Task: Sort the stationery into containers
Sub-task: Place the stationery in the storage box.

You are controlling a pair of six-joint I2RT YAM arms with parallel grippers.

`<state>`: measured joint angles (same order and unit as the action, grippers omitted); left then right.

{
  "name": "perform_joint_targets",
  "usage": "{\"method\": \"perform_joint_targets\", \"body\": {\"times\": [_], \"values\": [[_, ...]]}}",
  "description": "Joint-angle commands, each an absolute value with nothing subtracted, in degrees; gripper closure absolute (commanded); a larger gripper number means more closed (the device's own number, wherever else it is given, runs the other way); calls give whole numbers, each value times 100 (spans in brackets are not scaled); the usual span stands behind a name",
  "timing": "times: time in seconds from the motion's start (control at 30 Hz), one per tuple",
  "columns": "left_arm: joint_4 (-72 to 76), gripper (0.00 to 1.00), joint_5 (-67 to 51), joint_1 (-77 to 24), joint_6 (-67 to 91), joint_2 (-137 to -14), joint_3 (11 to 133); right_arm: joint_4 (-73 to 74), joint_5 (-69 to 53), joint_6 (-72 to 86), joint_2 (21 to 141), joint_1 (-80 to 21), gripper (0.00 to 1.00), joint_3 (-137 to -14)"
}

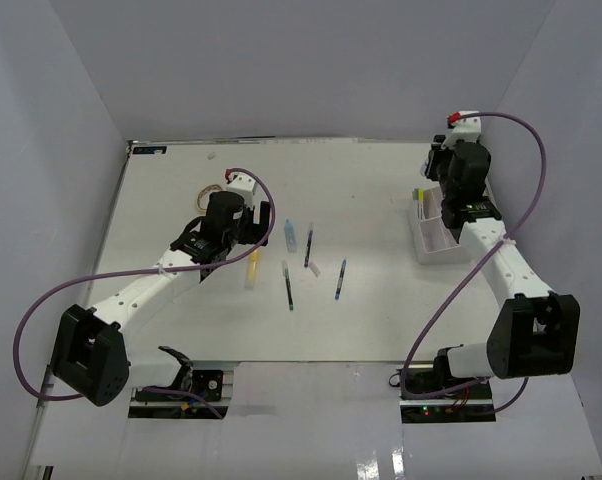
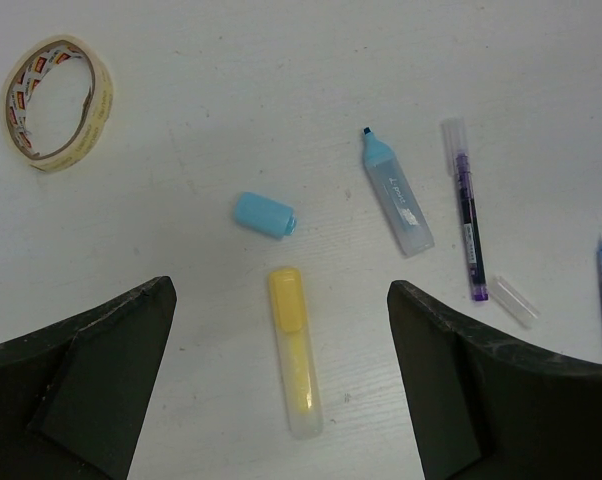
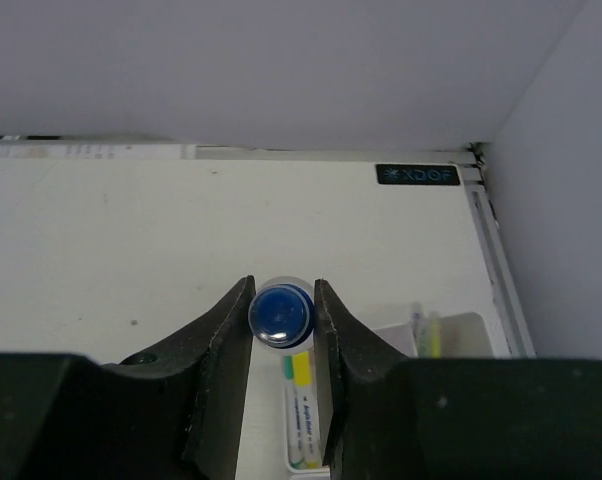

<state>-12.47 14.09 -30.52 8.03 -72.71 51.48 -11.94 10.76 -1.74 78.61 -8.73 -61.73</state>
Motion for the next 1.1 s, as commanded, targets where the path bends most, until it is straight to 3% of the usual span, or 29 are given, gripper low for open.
{"method": "perform_joint_targets", "body": {"times": [0.0,0.7,0.97,1.07], "values": [[-1239,2,1345,-3041,861,-7137,5335,-1195,1353,245,7708,-554,90,-5977],[-1248,2,1292,-3041,861,-7251,5335,-914,1600,668,8068,141,88,-5546],[-1248,2,1239,-3041,870,-7304,5344,-853,1538,598,8647,149,74,-5678],[-1239,2,1257,-3041,870,-7321,5344,-844,1512,615,8815,149,65,-5730]]}}
